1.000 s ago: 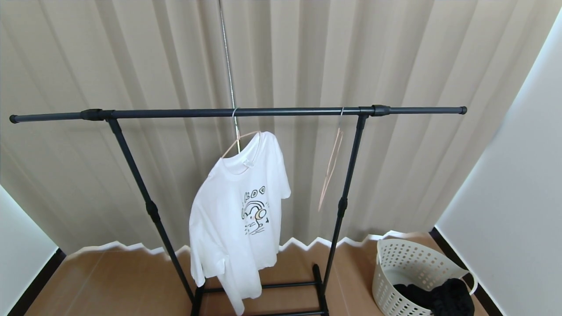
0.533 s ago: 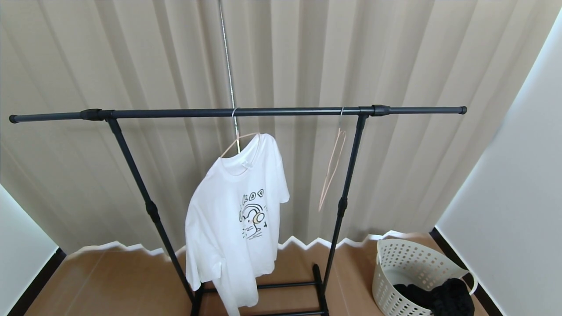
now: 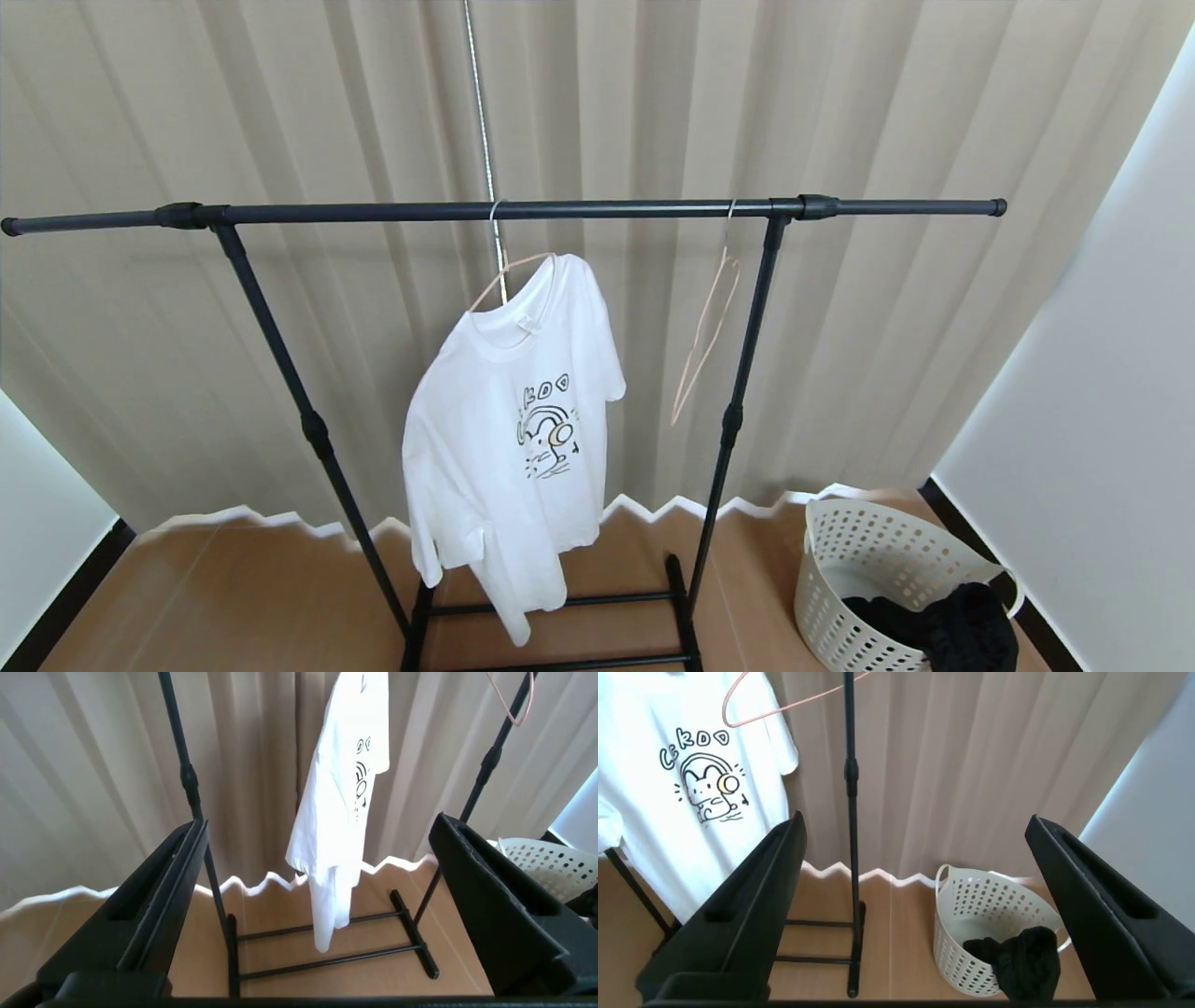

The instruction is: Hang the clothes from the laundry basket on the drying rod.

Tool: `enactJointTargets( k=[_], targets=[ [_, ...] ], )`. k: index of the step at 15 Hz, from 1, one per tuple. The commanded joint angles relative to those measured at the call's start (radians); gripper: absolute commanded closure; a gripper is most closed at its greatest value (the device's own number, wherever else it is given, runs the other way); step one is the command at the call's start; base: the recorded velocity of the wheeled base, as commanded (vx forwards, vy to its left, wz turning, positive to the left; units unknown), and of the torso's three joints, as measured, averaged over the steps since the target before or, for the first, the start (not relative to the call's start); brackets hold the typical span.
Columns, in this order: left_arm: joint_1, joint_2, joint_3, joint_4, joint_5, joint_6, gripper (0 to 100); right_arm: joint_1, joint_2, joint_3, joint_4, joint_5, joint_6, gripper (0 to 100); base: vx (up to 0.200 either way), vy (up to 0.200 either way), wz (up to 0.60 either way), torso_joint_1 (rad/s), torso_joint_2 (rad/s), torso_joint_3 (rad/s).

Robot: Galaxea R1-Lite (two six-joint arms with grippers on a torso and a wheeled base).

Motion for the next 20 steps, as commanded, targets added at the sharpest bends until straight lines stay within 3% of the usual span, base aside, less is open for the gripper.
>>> enactJointTargets(
  k=[1, 10, 20],
  targets=[
    [0.001, 0.002, -0.001, 0.0, -0.001, 0.001, 0, 0.0, 0.0, 0.0, 0.001, 0.0, 0.0, 0, 0.0, 0.0, 0.0, -0.149, 0.34, 0.193],
    [0.001, 0.002, 0.001, 0.0, 0.0, 0.001, 0, 0.0, 0.0, 0.0, 0.0, 0.0, 0.0, 0, 0.0, 0.0, 0.0, -0.16, 0.38, 0.222],
    [0.001, 0.002, -0.001, 0.0, -0.001, 0.001, 0, 0.0, 0.0, 0.0, 0.0, -0.001, 0.0, 0, 0.0, 0.0, 0.0, -0.2, 0.53, 0.33]
  ],
)
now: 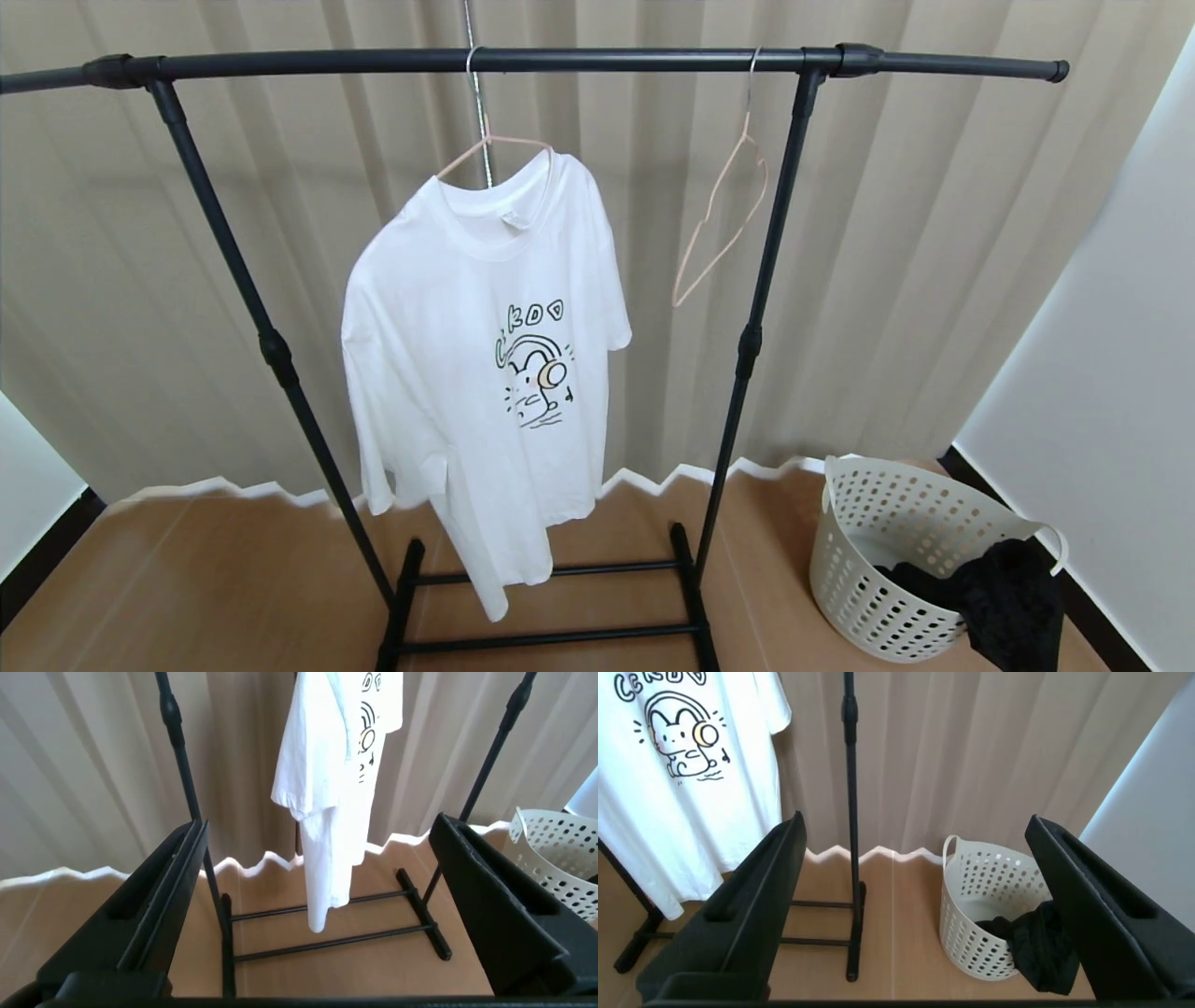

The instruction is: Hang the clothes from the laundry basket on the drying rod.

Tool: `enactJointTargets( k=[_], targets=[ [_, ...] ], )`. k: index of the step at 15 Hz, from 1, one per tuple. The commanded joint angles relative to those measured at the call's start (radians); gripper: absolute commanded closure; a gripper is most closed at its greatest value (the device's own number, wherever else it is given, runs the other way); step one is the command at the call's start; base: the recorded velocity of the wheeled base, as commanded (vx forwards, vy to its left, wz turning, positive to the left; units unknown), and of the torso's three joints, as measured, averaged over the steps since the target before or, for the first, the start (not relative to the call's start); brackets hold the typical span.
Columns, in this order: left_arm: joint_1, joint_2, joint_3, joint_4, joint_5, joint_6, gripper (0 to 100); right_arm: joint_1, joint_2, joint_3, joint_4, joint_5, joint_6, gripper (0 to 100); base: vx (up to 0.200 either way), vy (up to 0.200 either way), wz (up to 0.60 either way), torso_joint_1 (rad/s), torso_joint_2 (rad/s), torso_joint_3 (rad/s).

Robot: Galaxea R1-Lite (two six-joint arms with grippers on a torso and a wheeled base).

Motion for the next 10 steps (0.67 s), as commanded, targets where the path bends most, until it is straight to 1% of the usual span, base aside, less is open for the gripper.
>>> enactJointTargets(
  k=[1, 6, 10],
  targets=[
    [-0.002, 0.001, 0.001, 0.0, 0.0, 0.0, 0, 0.0, 0.001, -0.001, 0.0, 0.0, 0.0, 0, 0.0, 0.0, 0.0, -0.173, 0.51, 0.334],
    [0.0, 0.001, 0.001, 0.0, 0.0, -0.002, 0, 0.0, 0.001, -0.001, 0.0, 0.002, 0.0, 0, 0.0, 0.0, 0.0, -0.149, 0.49, 0.343],
    [0.0, 0.001, 0.001, 0.0, 0.002, -0.002, 0, 0.0, 0.001, -0.001, 0.0, 0.0, 0.0, 0, 0.0, 0.0, 0.0, -0.102, 0.47, 0.356]
  ],
)
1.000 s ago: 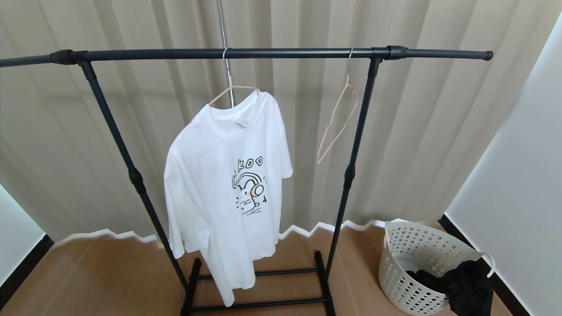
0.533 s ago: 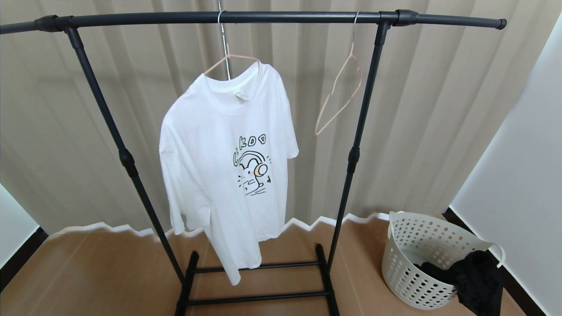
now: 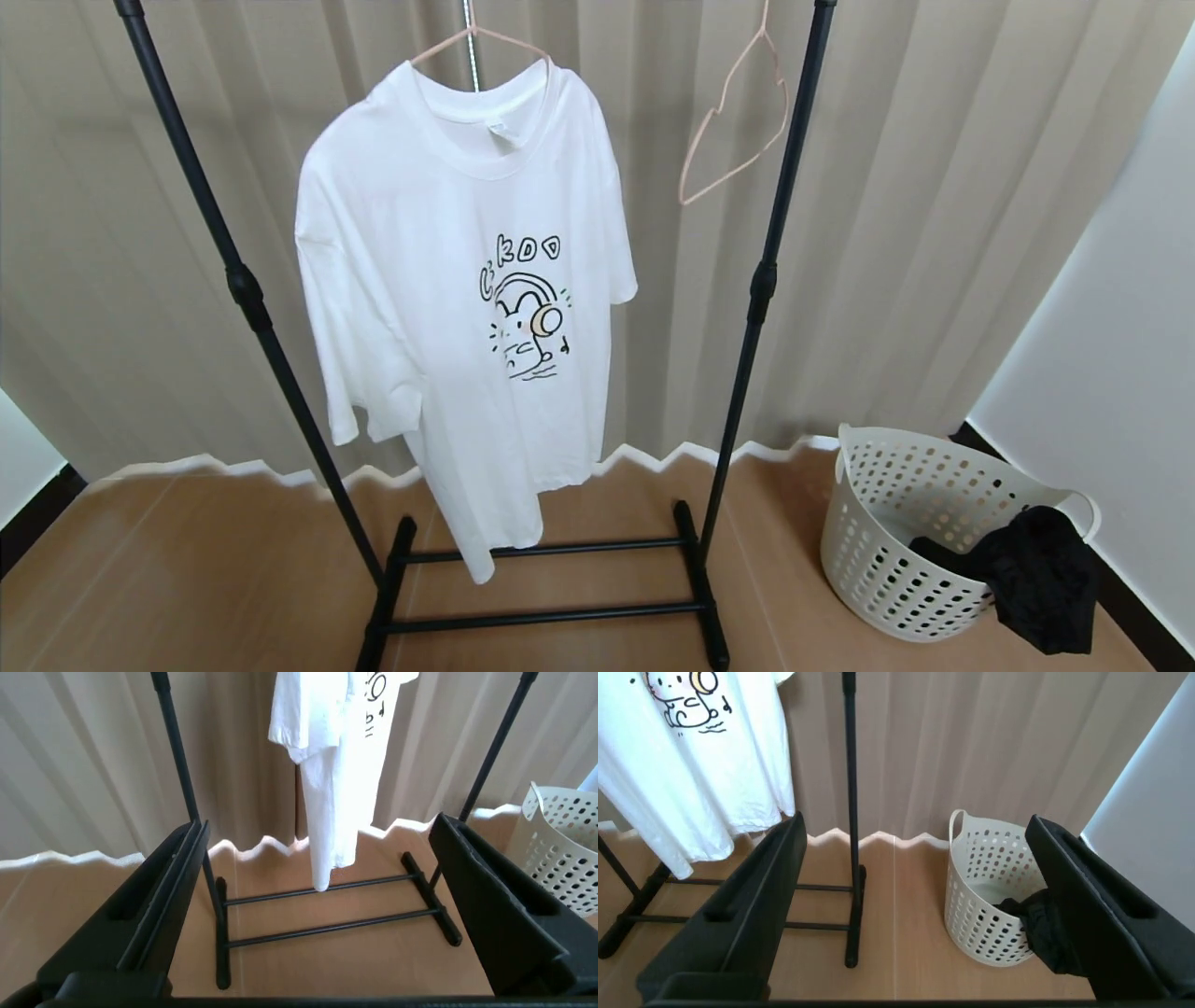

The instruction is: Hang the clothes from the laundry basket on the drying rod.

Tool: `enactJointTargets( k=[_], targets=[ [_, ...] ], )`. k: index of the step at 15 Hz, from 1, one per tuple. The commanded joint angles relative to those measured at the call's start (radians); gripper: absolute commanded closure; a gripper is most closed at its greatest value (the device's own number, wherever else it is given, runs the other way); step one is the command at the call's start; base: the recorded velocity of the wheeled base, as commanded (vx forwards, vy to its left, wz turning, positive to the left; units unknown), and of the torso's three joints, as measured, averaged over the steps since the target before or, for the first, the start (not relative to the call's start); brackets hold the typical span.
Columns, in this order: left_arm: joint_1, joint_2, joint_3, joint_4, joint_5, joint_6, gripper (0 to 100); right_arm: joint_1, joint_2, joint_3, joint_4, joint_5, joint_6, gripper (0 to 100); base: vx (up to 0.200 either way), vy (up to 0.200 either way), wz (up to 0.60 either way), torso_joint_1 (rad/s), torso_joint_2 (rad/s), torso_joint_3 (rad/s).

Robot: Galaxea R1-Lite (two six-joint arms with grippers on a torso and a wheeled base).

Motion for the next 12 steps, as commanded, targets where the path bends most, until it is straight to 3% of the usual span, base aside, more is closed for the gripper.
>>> enactJointTargets(
  k=[1, 3, 10, 12],
  targets=[
    [0.0, 0.001, -0.001, 0.0, 0.0, 0.0, 0, 0.0, 0.001, 0.0, 0.0, 0.0, 0.0, 0, 0.0, 0.0, 0.0, -0.066, 0.45, 0.378],
    [0.0, 0.001, -0.001, 0.0, 0.002, 0.0, 0, 0.0, 0.001, 0.0, 0.0, 0.0, 0.0, 0, 0.0, 0.0, 0.0, -0.032, 0.21, 0.171],
    [0.0, 0.001, 0.001, 0.0, 0.0, 0.0, 0, 0.0, 0.001, 0.0, 0.0, 0.0, 0.0, 0, 0.0, 0.0, -0.6, 0.0, 0.03, 0.027],
    [0.0, 0.001, 0.001, 0.0, -0.001, 0.0, 0, 0.0, 0.001, 0.0, 0.0, 0.0, 0.0, 0, 0.0, -0.1, 0.0, 0.001, 0.0, 0.001]
  ],
)
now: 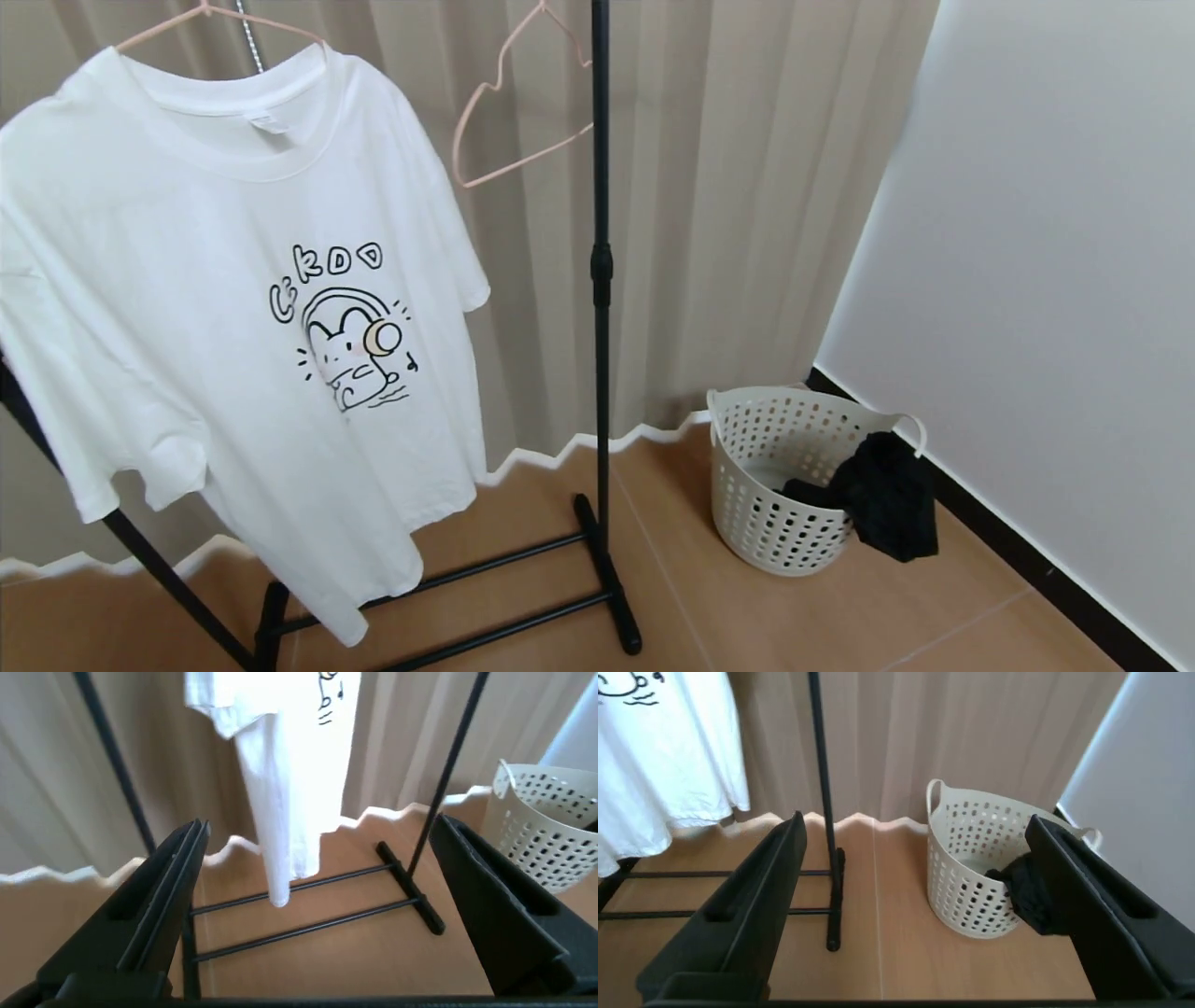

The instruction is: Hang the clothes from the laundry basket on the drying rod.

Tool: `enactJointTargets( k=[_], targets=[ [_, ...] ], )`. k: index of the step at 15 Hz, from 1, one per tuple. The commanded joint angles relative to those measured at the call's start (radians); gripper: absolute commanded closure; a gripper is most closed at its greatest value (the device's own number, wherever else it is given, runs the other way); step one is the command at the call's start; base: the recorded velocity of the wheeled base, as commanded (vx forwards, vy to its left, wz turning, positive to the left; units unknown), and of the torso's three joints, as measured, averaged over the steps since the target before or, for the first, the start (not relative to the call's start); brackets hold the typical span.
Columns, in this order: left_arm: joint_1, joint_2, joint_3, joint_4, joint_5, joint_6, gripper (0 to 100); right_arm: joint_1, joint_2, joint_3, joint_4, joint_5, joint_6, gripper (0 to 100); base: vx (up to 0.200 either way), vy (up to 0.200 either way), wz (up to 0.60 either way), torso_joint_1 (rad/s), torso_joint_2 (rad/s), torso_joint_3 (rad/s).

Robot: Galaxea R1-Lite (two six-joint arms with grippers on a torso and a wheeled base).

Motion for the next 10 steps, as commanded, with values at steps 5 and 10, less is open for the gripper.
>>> enactJointTargets(
  k=[5, 10],
  targets=[
    [-0.001, 0.001, -0.001, -0.001, 0.002, 0.0, 0, 0.001, 0.001, 0.0, 0.001, 0.001, -0.001, 0, 0.0, -0.2, 0.0, 0.001, 0.0, 0.003],
    [0.001, 0.001, -0.001, -0.001, 0.002, -0.002, 0, 0.001, 0.001, 0.0, 0.001, 0.001, -0.001, 0, 0.0, -0.2, 0.0, 0.004, 0.0, 0.002]
  ],
)
